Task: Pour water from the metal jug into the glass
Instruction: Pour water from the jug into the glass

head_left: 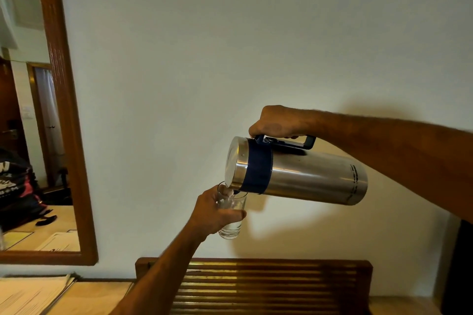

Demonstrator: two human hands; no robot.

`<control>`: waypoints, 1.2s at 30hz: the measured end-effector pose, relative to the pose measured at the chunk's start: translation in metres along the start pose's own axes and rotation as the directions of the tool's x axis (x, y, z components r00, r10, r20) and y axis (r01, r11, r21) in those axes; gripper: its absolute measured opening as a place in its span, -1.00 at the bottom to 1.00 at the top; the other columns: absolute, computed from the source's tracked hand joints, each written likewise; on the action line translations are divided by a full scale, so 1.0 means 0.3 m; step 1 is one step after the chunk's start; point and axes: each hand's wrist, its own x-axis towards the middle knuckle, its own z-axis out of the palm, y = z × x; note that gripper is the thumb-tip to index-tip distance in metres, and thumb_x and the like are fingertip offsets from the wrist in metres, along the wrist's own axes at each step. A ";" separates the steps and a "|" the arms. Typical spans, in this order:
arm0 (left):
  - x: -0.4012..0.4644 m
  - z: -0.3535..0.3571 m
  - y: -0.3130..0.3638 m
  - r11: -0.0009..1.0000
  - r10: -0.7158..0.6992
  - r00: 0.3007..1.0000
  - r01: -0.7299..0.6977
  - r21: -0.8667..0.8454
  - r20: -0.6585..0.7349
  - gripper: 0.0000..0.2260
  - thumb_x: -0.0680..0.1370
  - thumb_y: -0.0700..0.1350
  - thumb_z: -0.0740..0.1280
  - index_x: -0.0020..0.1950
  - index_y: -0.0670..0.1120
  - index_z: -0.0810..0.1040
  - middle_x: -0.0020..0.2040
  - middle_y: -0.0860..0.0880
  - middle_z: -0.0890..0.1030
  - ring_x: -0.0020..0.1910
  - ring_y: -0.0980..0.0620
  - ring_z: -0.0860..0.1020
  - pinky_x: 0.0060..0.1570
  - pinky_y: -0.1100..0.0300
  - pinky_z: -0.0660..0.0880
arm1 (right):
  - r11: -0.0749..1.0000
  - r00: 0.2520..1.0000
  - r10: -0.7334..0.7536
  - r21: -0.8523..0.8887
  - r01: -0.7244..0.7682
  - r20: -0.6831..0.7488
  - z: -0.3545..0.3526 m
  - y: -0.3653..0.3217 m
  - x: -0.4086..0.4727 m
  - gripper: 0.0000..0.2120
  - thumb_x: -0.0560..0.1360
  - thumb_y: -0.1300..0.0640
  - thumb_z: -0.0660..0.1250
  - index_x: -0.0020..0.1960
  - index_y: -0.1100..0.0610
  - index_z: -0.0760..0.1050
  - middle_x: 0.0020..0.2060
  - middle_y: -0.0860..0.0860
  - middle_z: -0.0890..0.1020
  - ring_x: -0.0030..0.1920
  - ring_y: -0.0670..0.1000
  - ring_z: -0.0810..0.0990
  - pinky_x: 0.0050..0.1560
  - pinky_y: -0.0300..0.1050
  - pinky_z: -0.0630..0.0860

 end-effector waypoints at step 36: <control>-0.002 -0.020 -0.001 0.996 0.035 0.998 -0.039 -0.075 -0.057 -0.63 0.22 -0.05 0.57 -0.02 0.17 0.63 -0.11 0.15 0.73 -0.10 0.13 0.70 -0.19 0.25 0.61 | 0.964 0.996 0.086 0.254 -0.078 -0.023 -0.003 0.058 -0.034 -0.67 0.26 -0.09 0.34 -0.34 0.19 0.60 -0.59 -0.02 0.32 -0.62 -0.03 0.21 -0.56 -0.22 0.18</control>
